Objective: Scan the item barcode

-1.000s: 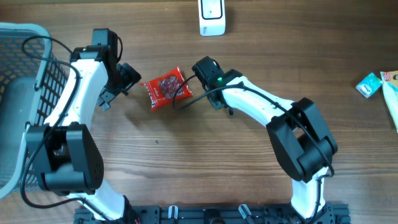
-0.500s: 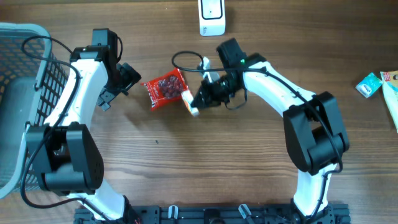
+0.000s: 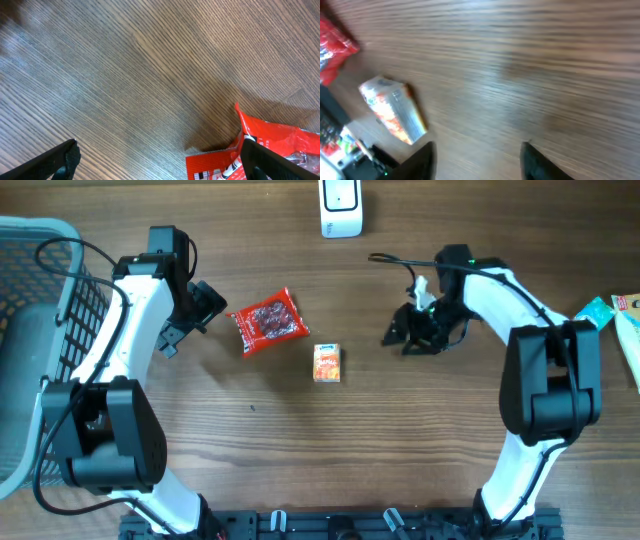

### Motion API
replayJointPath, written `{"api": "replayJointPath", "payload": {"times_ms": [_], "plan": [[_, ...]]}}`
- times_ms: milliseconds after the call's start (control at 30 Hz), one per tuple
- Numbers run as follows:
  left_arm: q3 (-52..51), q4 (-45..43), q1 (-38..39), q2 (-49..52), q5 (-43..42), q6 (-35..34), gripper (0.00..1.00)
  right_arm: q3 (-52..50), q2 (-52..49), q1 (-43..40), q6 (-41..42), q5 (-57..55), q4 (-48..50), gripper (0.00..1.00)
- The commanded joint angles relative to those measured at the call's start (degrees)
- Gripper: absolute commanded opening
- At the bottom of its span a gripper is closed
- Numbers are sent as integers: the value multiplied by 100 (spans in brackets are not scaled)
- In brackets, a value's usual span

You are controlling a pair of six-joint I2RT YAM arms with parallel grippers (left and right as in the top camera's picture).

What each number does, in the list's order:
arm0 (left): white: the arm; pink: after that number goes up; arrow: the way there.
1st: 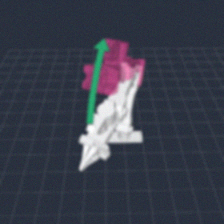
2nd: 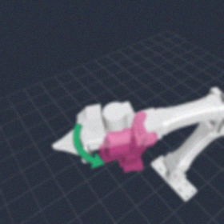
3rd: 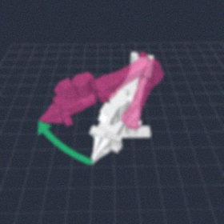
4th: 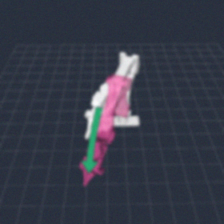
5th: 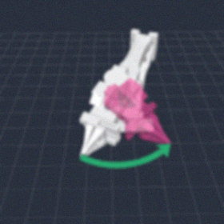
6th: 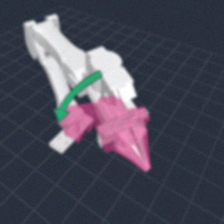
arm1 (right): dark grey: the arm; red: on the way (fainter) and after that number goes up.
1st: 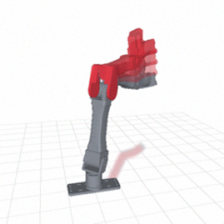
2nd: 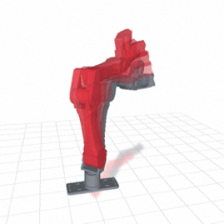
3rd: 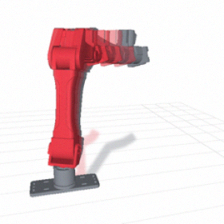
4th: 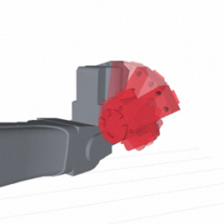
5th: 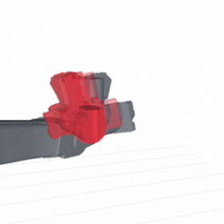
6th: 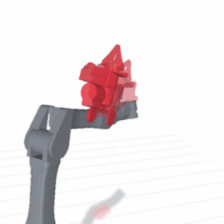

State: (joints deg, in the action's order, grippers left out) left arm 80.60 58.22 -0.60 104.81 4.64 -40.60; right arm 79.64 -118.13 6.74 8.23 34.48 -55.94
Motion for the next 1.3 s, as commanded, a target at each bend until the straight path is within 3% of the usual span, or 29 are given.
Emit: {"api": "replayJointPath", "payload": {"times_ms": [0, 100, 133, 167, 267, 333, 533, 667, 767, 867, 1000, 1167, 1267], "plan": [[-15, 2, -26, 52, 33, -55, 100, 87, 48, 573, -671, 654, 70, 72], [-15, 2, -26, 52, 35, -55, 100, 87, 13, 1287, -343, 372, 730, 100], [-15, 2, -26, 52, 33, -55, 100, 83, -24, 1440, 120, 76, 896, 99], [-15, 2, -26, 52, 33, -55, 100, 72, -61, 1513, 240, 68, 955, 91], [-15, 2, -26, 52, 33, -55, 100, -208, -155, 1591, 702, 157, 1360, 48], [-15, 2, -26, 52, 33, -55, 100, -468, -157, 1591, 841, 157, 1493, 39], [-15, 2, -26, 52, 35, -55, 100, -879, -157, 1591, 1064, 308, 1838, 33], [-15, 2, -26, 52, 35, -55, 100, -1119, -157, 1591, 1617, 452, 2299, 20], [-15, 2, -26, 52, 33, -55, 100, -1145, -157, 1591, 1690, 455, 2334, 4], [-15, 2, -26, 52, 33, -57, 100, -1113, -155, 1427, 1646, 614, 2312, 4], [-15, 2, -26, 52, 33, -55, 100, -1058, -155, 522, 496, 3036, 2511, 4], [-15, 2, -26, 52, 35, -55, 100, -1060, -157, -286, 46, 4623, 2643, 4], [-15, 2, -26, 52, 33, -55, 100, -1062, -157, -540, 232, 5530, 3412, 4]]}}
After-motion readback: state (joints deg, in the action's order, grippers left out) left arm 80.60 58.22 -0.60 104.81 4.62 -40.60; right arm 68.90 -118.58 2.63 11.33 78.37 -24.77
